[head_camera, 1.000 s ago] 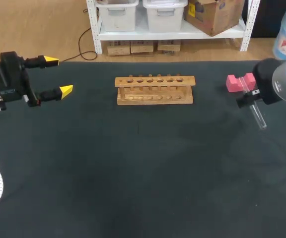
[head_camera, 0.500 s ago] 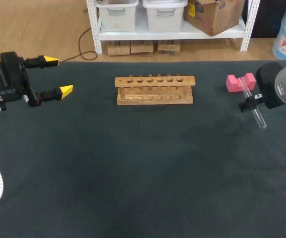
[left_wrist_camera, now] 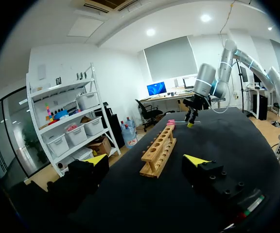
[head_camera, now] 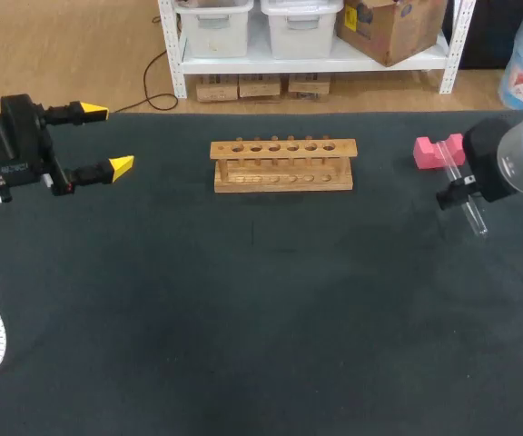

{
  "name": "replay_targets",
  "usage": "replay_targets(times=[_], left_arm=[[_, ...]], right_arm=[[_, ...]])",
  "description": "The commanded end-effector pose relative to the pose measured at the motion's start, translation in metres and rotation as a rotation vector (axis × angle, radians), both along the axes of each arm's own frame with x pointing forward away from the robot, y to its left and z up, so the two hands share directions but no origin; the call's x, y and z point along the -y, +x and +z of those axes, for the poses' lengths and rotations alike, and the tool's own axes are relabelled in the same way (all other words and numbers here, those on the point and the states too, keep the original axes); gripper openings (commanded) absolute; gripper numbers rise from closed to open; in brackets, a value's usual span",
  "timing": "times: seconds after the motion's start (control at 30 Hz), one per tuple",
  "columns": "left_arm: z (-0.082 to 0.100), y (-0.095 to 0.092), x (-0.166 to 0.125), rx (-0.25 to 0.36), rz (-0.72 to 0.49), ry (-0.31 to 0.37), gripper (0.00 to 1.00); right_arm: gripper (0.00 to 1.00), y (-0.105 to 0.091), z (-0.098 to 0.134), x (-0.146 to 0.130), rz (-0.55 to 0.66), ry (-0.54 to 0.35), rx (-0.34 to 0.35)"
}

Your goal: Grasp the test tube, adjust it, and insert it.

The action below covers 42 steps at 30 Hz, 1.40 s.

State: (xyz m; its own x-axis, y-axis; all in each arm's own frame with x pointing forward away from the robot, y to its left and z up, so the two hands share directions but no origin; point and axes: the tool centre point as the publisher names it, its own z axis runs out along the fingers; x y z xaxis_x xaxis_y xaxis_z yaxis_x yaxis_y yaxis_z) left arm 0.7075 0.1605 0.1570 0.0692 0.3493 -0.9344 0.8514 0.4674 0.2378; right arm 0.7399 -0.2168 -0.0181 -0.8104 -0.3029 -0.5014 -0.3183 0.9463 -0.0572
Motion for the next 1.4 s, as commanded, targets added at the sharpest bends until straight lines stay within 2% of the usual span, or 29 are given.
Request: replay_targets(times=[0.03, 0.3, 0.5, 0.73, 0.83, 1.0, 1.07, 1.13, 1.3, 1.4], left_arm=[[-0.0017, -0.0008, 0.0012, 0.008, 0.008, -0.002, 1.0], [-0.0017, -0.0008, 0.0012, 0.008, 0.008, -0.002, 1.0], [-0.0017, -0.0008, 0.0012, 0.008, 0.008, -0.002, 1.0], [-0.0017, -0.0008, 0.0012, 0.008, 0.008, -0.002, 1.0], [-0.0017, -0.0008, 0.0012, 0.008, 0.008, -0.002, 1.0], [-0.0017, -0.0008, 0.0012, 0.008, 0.008, -0.002, 1.0], [-0.0017, -0.0008, 0.0012, 0.008, 0.008, -0.002, 1.0], [-0.0017, -0.0008, 0.0012, 0.008, 0.008, -0.002, 1.0], [-0.0017, -0.0008, 0.0012, 0.008, 0.008, -0.002, 1.0], [-0.0017, -0.0008, 0.0012, 0.008, 0.008, -0.002, 1.0]], right_arm=[[0.89, 0.0067, -0.0015, -0.0003, 0.001, 0.0, -0.007], [0.87, 0.0124, -0.0046, 0.0, -0.002, -0.001, -0.004], [0.71, 0.0135, -0.0053, 0.0004, -0.003, 0.001, -0.006], [0.65, 0.0137, -0.006, 0.0008, -0.006, 0.003, -0.008], [0.54, 0.0135, -0.0063, 0.0009, -0.007, 0.002, -0.009], [0.42, 0.0133, -0.0068, 0.0016, -0.009, 0.002, -0.01], [0.42, 0.0133, -0.007, 0.0018, -0.01, 0.002, -0.01], [0.37, 0.0131, -0.0073, 0.0023, -0.011, 0.002, -0.011], [0.39, 0.0125, -0.008, 0.0024, -0.015, 0.005, -0.013], [0.2, 0.0119, -0.0082, 0.0022, -0.013, 0.008, -0.011]])
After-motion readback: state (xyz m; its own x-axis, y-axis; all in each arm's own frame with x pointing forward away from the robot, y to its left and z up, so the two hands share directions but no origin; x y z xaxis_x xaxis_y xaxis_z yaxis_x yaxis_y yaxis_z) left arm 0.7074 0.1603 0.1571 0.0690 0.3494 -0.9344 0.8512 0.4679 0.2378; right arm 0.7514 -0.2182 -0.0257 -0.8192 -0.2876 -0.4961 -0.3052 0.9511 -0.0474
